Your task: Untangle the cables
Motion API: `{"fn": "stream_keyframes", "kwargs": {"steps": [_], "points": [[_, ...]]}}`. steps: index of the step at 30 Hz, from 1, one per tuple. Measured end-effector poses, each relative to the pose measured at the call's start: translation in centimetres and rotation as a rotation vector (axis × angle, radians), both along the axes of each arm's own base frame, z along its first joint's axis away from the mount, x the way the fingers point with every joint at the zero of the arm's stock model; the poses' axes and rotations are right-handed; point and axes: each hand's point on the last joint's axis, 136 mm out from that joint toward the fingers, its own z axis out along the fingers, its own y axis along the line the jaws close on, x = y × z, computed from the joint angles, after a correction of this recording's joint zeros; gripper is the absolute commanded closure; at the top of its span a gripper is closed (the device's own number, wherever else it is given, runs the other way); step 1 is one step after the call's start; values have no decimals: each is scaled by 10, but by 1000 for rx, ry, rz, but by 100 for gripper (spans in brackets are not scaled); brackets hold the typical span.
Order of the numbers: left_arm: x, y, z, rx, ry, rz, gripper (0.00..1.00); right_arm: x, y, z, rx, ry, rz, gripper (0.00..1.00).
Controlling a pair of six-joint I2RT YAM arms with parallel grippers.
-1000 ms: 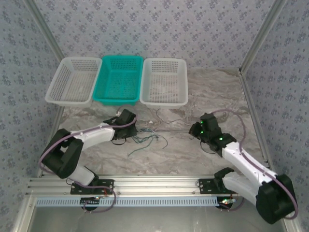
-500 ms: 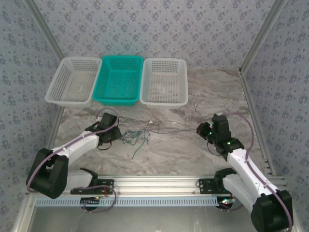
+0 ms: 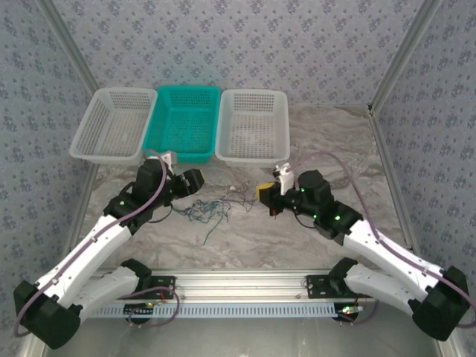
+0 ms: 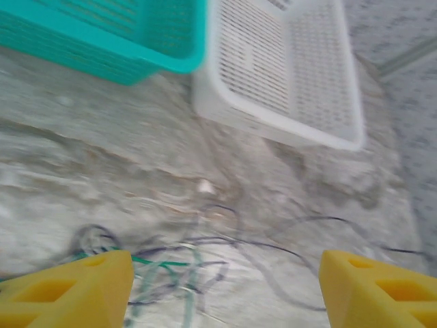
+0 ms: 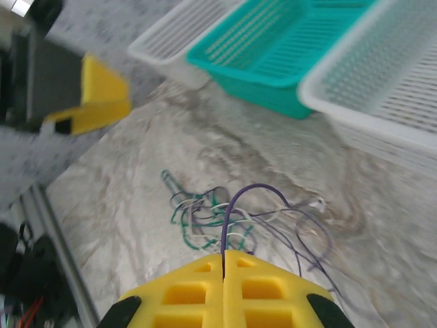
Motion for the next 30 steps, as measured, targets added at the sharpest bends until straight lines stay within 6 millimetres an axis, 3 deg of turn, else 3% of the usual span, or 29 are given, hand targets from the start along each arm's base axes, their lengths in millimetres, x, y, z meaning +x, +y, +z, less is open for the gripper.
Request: {"fn": "stream_keyframes", "kwargs": {"steps": [5,9,16,17,19,21,25,30], "points": [[-7,-37,-16,-138,144,-80,25,-16,40,-32,-105,-10,200,100],[-16,-62,-30,-269,230,-115,24,-18,56,-54,-146,27,277,100],[-25,-75,-71,-339,387,-90,28,-16,71,-57,-152,6,312,100],[-25,-77,-73,-355,400,-87,35,-16,74,-54,-145,-1,319,100],[-25,-85,-73,-394,408,-95,61,-15,80,-49,-135,-14,334,100],[-27,-94,-70,-422,402,-123,98,-14,86,-47,-129,-18,343,99],[-25,-95,-59,-442,358,-126,100,-8,89,-55,-149,-15,319,92],[-21,-64,-34,-416,237,-61,100,2,102,-45,-73,-91,264,96]]}}
